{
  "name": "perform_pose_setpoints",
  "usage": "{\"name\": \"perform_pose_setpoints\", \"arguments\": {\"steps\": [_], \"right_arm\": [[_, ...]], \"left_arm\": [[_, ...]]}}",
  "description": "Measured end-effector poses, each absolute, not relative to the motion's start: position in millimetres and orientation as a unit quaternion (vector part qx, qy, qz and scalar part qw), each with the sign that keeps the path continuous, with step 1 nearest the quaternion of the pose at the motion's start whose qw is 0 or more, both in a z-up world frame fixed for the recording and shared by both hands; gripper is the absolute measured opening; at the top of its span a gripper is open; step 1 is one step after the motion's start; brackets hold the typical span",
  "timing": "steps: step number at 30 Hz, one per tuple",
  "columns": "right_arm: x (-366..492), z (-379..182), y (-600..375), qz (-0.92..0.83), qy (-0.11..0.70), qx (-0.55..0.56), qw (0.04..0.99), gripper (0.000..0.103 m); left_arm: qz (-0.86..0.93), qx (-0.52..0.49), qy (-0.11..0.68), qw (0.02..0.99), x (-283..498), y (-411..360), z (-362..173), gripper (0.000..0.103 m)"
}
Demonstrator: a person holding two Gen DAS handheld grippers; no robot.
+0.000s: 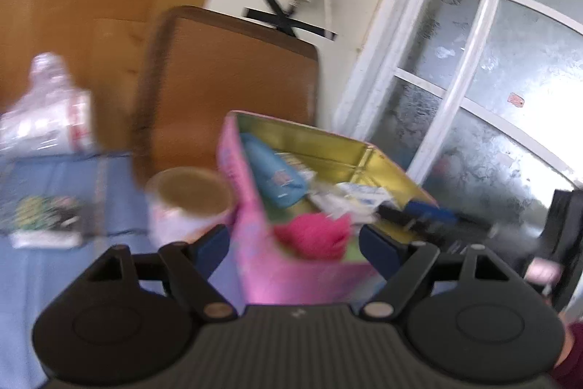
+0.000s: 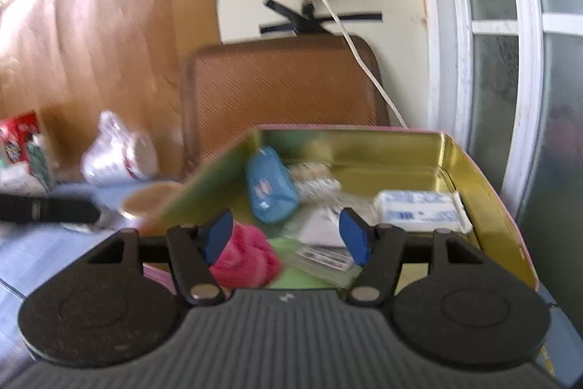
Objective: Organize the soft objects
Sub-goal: 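Move the right tool back over the table to the green VIRIOY box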
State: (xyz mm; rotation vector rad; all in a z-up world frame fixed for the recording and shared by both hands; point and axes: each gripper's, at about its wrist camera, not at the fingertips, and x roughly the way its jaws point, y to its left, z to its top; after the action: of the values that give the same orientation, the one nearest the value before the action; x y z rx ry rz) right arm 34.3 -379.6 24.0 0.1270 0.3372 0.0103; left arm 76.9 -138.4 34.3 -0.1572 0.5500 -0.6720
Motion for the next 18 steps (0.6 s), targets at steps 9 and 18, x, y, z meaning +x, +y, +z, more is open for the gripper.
{"name": "perform_pose_setpoints", "arguments": {"steps": [9,18], "right_arm": [[48,51,-276,0.157,0.153,0.043,0.975,0.067],[133,15,-151,0.217,0.226,0.015,0.95,0.078]], "left_arm": [[-0.14,-0.1,0.266,0.949,79,2,-4,0.081],[-0.065,-0.205,0.251,0.944,89,86,-29,0.078]]}}
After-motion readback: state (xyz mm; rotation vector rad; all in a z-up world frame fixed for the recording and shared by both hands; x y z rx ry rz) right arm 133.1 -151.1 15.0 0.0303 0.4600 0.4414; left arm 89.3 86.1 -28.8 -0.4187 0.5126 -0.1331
